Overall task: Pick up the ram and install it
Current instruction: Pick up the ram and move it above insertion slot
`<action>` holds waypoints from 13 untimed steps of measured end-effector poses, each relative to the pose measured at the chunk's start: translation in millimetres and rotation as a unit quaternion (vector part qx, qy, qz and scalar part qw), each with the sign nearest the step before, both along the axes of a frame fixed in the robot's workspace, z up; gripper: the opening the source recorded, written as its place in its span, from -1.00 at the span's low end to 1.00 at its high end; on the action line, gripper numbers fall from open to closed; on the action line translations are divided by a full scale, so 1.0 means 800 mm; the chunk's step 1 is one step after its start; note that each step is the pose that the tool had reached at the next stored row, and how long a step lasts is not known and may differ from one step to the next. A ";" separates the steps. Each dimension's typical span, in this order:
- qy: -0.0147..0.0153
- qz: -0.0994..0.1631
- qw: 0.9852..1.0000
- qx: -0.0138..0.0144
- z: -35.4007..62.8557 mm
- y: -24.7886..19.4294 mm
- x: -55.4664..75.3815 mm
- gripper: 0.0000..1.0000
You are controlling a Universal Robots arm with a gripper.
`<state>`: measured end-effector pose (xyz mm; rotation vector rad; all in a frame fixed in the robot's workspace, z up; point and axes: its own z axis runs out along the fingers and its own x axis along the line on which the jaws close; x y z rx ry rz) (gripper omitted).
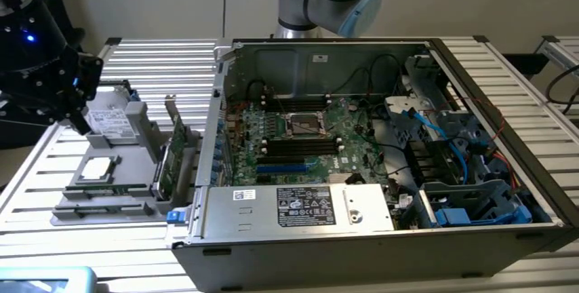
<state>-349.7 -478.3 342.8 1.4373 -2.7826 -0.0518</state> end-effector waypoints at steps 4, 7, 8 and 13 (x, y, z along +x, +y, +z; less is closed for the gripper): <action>-0.004 0.037 0.999 0.000 0.000 0.0000 0.000 -0.79; -0.008 0.063 0.998 0.000 -0.001 0.0000 0.000 -0.79; -0.009 0.073 0.997 0.000 -0.001 0.0000 0.000 -0.79; -0.014 0.118 0.993 0.000 -0.001 0.0000 0.000 -0.79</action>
